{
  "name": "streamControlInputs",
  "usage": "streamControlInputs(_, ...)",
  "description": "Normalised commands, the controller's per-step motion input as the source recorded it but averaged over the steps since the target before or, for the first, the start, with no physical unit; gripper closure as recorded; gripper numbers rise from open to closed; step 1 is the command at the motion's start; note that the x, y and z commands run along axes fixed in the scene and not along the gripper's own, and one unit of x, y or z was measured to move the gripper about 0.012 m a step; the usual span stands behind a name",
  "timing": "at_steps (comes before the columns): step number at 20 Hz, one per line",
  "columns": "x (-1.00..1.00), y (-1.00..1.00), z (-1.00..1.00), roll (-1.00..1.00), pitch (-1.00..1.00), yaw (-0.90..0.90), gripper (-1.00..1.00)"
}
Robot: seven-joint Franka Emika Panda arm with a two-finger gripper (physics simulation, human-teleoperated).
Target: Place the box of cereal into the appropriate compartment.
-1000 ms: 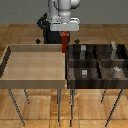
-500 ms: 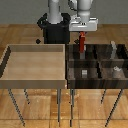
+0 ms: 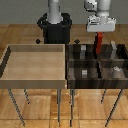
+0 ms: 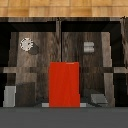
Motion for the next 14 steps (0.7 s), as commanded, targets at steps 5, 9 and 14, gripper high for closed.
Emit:
streamControlInputs(5, 0.00, 1.00, 0.00, 0.00, 0.00, 0.00, 1.00)
streamControlInputs(9, 0.00, 1.00, 0.00, 0.00, 0.00, 0.00, 1.00)
streamControlInputs(14, -0.23, 0.40, 0.00, 0.00, 0.00, 0.00, 1.00)
